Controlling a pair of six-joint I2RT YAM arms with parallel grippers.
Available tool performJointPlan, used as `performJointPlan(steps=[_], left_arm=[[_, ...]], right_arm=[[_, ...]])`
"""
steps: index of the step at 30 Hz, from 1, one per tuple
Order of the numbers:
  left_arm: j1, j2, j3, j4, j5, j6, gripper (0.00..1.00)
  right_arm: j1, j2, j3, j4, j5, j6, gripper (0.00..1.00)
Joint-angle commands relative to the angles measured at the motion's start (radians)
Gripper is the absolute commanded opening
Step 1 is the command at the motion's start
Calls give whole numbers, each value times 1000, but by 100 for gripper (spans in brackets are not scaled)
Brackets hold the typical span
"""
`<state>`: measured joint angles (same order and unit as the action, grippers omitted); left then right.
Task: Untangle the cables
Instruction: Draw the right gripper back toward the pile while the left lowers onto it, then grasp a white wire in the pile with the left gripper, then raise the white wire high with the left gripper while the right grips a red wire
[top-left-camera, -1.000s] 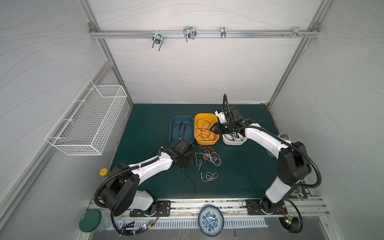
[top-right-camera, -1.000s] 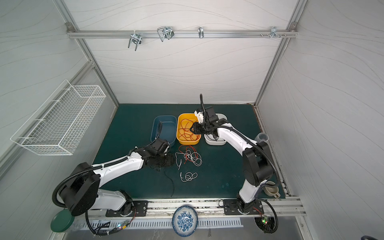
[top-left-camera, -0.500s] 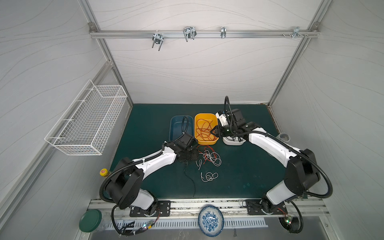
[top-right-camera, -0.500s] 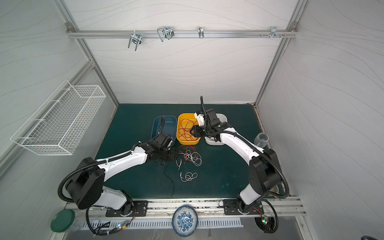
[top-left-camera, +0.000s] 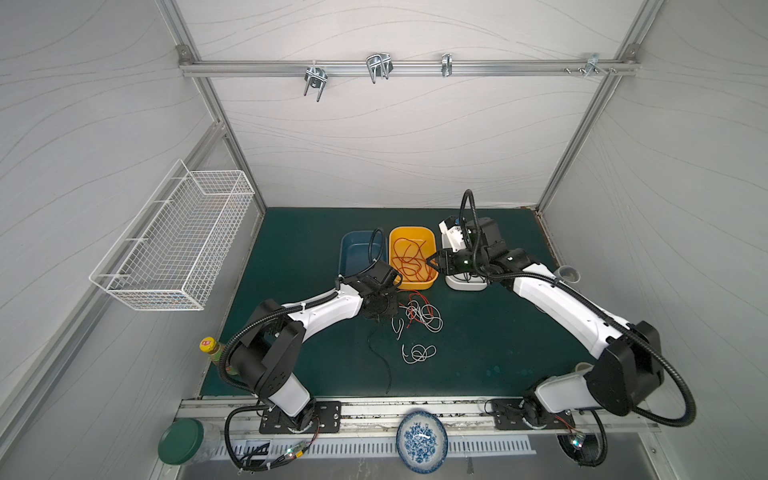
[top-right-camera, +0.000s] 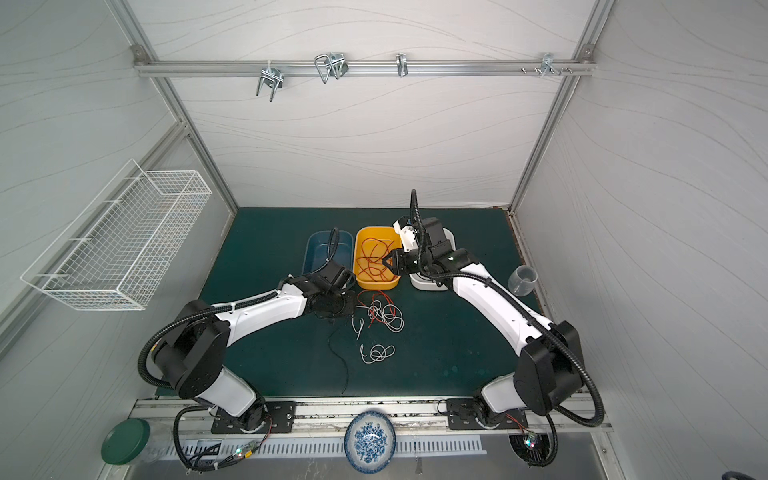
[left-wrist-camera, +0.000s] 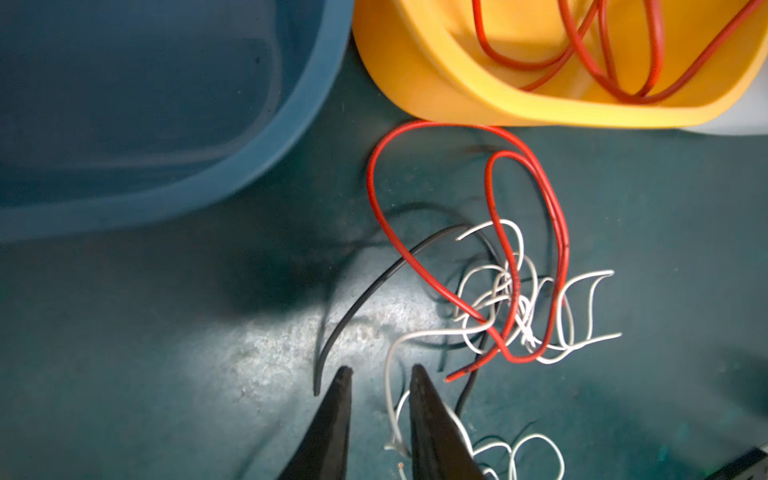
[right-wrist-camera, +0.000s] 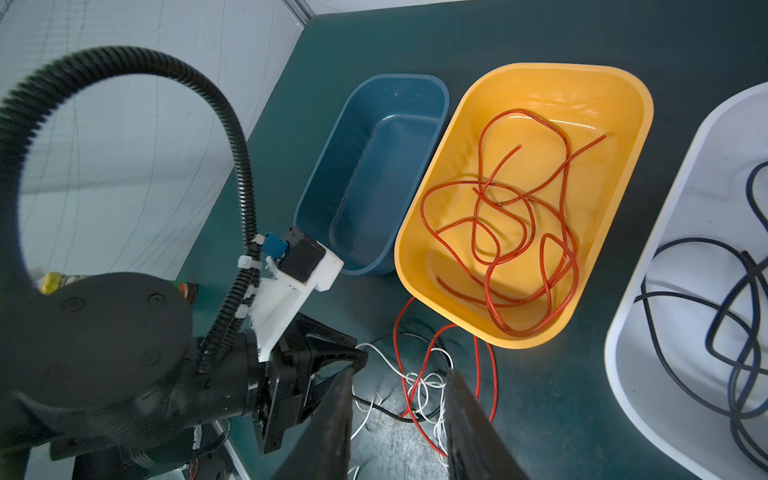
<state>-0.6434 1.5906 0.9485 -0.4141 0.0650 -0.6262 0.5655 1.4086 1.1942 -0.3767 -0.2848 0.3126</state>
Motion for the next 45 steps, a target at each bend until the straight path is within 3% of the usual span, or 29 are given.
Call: performJointPlan(steps=[1,5,14,23,31,41,45], left_arm=[[-2,18,50,-10,-16,3,18],[-2,17,83,-34,-13,10,0],[-3,-130,167,-125,5,13,0],[-16,-275,288,-222,19,32,0],[-21,-315,410,-271,67,24,0],[-57,-360,454,-285,73,-15,0],[-62,-368,449,-283,71,-26,0]], right_arm=[[0,-53,-18,-18,3,-15,38],[8,-105,-48,-18,-5,-1,39],[123,-251,-221,12,23,32,40],[207,-365,-424,158,4,84,42],[325,-359,-496,316,2,80,43],[339,-311,-563,558,77,91,43],[353,-264,-550,576,142,79,38]])
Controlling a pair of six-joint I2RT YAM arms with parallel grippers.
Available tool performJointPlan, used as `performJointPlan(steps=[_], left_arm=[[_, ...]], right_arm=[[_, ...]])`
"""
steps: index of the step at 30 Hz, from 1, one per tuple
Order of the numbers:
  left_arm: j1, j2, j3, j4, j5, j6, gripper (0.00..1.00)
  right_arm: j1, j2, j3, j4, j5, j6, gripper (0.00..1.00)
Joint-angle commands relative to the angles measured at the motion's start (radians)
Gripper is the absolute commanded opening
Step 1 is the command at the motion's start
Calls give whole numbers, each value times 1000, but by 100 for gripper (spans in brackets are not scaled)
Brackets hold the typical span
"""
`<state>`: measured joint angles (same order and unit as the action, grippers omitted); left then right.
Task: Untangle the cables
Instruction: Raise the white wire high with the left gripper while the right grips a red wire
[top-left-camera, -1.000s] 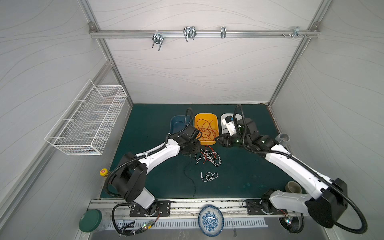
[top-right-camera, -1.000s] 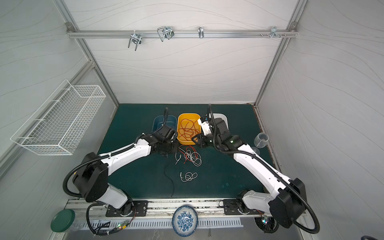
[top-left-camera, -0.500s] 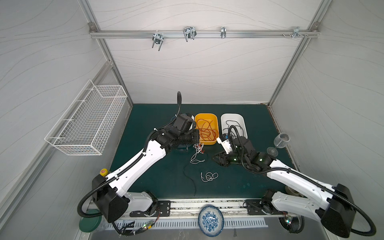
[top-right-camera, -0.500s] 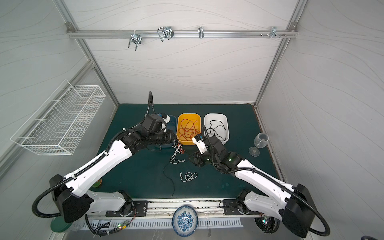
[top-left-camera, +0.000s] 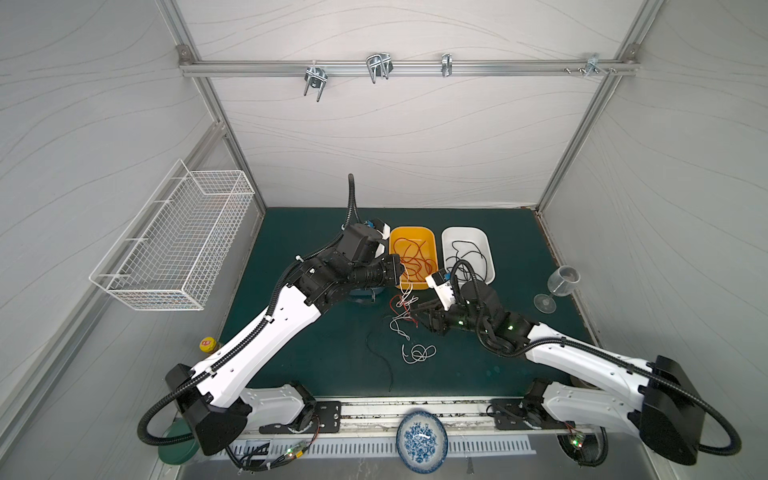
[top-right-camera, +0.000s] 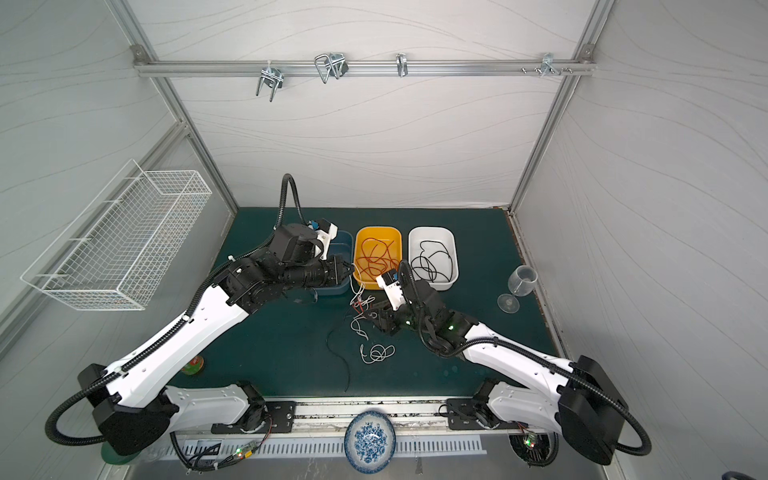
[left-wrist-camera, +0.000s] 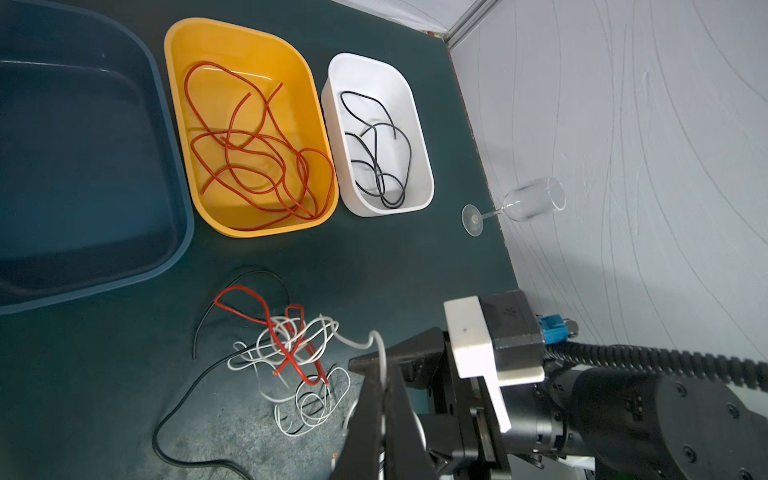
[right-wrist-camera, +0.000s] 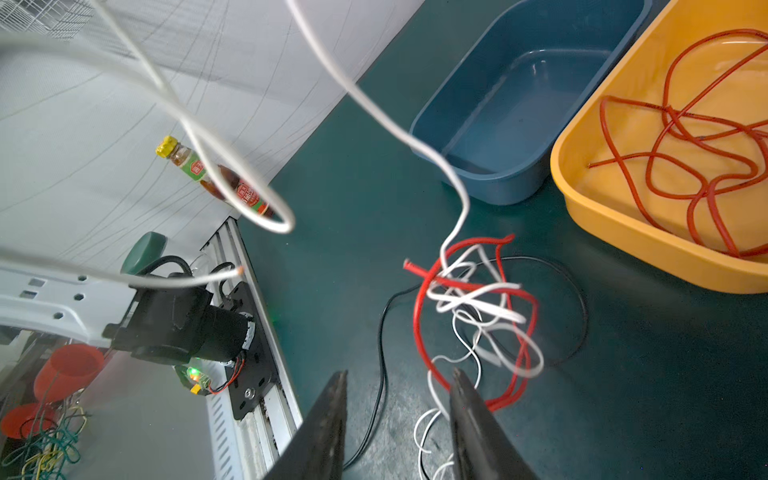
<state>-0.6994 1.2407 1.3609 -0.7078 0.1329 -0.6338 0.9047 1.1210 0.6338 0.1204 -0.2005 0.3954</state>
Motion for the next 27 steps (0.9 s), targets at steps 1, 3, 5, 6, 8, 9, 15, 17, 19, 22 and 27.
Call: performJointPlan(steps=[1,3,5,6,8,9,15,17,19,22,27], left_arm=[[-7,-23,38,11,2,-22,0],[-8,-29,41,19,1,-27,0],[-8,-37,54,17,-2,-33,0],[-7,-39,66,15,-2,-34,0],[-7,-45,93,3,-9,-34,0],[-8,-48,105,-2,-14,-36,0],[-8,-64,103,28,15,-80,0],[-7,-75,91,40,28,-94,0],[-8,-85,82,46,32,-103,0],[-7,-99,85,45,24,-109,0],[-8,-105,134,15,4,-95,0]], right_arm=[[17,31,6,99,64,-6,35],[24,50,3,114,83,-11,33],[30,65,-3,124,108,-13,33],[30,71,-14,142,112,-9,33],[32,83,-35,177,113,1,33],[35,89,-47,196,111,4,33],[65,164,-61,254,151,-21,33],[65,182,-63,273,174,-31,30],[65,191,-62,286,198,-44,19],[65,191,-63,298,220,-50,5],[64,165,-106,302,260,-27,0]])
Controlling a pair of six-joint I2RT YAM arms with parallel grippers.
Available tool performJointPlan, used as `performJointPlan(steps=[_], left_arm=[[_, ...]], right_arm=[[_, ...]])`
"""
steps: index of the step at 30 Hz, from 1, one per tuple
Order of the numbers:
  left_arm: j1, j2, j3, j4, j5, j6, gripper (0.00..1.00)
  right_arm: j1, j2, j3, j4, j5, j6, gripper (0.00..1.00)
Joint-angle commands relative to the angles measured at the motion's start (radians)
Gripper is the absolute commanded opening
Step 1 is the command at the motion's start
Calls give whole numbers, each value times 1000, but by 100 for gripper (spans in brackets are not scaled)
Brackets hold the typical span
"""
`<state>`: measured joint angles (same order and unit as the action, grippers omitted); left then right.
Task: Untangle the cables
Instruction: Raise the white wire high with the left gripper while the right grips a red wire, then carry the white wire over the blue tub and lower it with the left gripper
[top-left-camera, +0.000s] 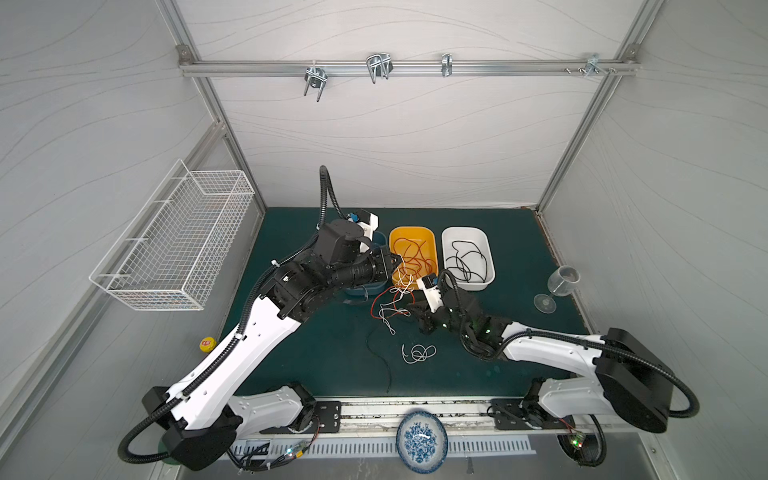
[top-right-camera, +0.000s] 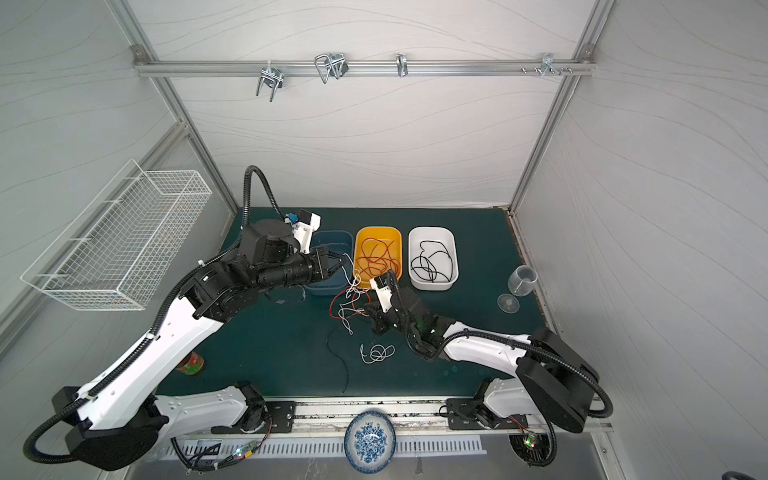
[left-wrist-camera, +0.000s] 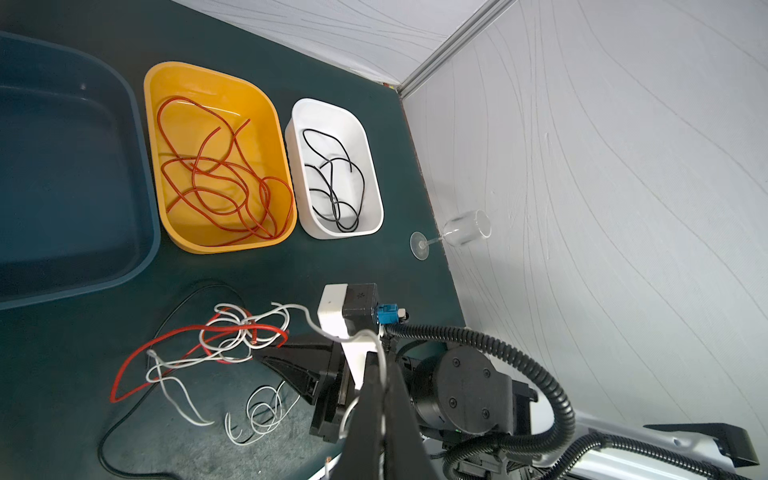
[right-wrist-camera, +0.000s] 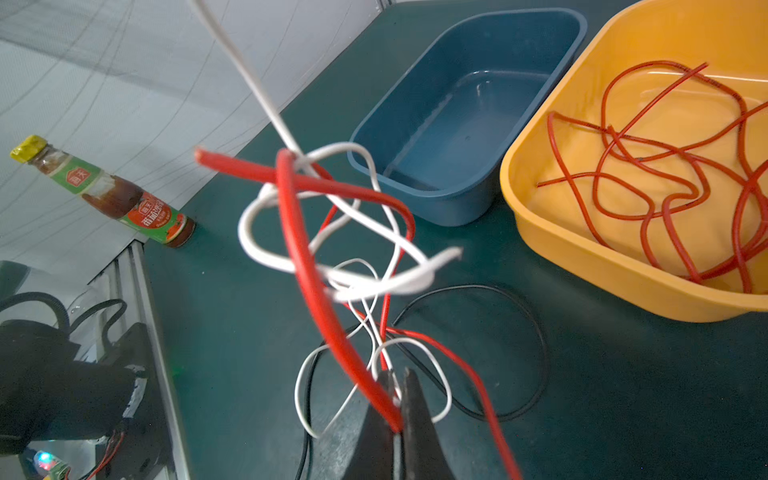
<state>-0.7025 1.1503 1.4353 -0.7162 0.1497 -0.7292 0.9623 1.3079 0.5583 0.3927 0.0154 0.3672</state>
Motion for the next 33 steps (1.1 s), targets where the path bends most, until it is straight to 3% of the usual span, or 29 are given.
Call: performJointPlan(steps=[1,9,18,21,25,30,33], left_arm=[[-5,-15,77,11,-27,10,0],[-3,-12,230,-70,-102,62,0],[-3,43,434,-166,-132,132,0],[-3,65,487,-196,-143,172,0],[11,83,494,-219,-175,213,0],[126,85,425,-201,-115,220,0],[176,89,364,-186,-146,253,0]], right_arm=[[7,-24,-44,25,61,11,0],[6,-40,-170,24,142,112,0],[-7,-140,-232,-99,248,202,0],[-45,-154,-251,-97,194,209,0],[-54,-183,-252,-117,170,190,0],[-56,-258,-227,-174,141,153,0],[-54,-305,-207,-217,123,129,0]])
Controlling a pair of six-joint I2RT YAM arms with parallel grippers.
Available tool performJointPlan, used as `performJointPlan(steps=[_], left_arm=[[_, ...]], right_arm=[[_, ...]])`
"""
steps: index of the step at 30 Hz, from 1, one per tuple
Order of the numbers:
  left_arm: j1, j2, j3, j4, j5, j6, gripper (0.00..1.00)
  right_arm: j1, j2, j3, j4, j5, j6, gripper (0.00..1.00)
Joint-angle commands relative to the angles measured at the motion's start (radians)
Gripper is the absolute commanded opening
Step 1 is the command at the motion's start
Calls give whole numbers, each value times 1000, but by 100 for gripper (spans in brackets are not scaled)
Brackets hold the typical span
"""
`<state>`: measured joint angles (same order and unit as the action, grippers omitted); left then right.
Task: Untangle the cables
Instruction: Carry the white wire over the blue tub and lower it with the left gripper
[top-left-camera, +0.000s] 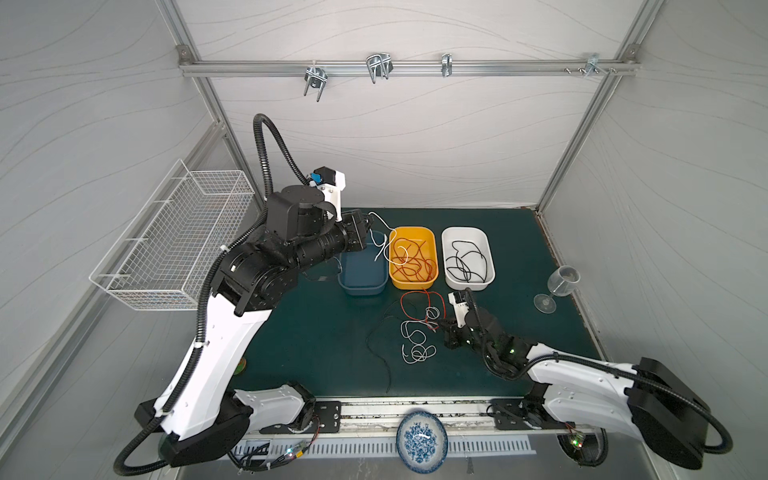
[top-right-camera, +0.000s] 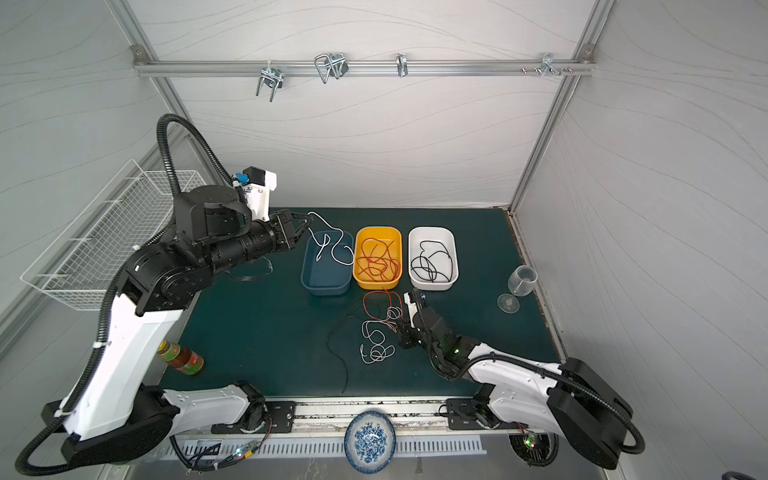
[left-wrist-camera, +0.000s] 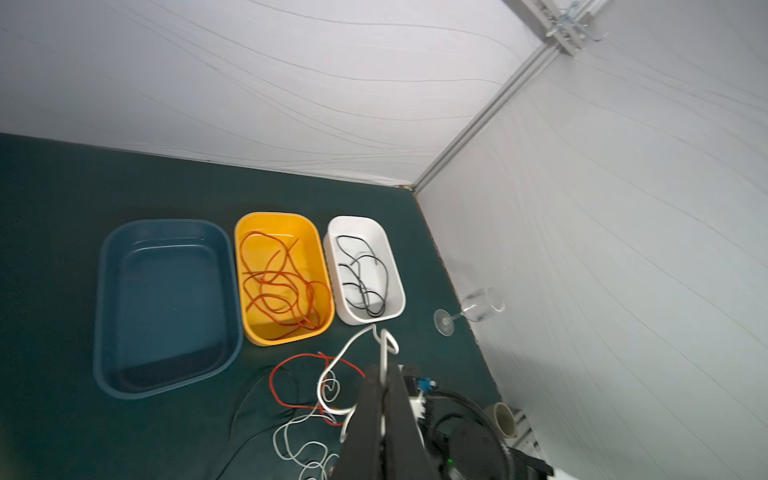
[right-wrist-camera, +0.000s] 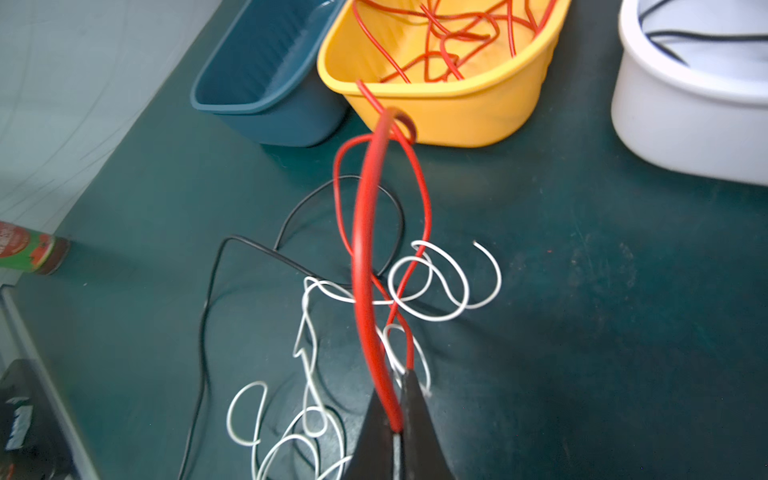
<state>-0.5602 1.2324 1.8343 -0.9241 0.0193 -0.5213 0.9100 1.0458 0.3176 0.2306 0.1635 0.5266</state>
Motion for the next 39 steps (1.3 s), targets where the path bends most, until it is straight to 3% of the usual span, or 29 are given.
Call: performJointPlan(steps=[1,8,18,39], left_arm=[[44,11,-52,28,-20,55,0],[78,36,-207,129,-140,123,0],[125,102,-388,283,-198,141,0],[207,382,-462,415,-226,133,0]], right_arm=[[-2,-58,39,-68,-29,-35,0],[-2,-179,86,-160,-63,-71,0],[0,-282,209,-303,-103,-114,0],[41,-359,431,-484,-188,-176,0]])
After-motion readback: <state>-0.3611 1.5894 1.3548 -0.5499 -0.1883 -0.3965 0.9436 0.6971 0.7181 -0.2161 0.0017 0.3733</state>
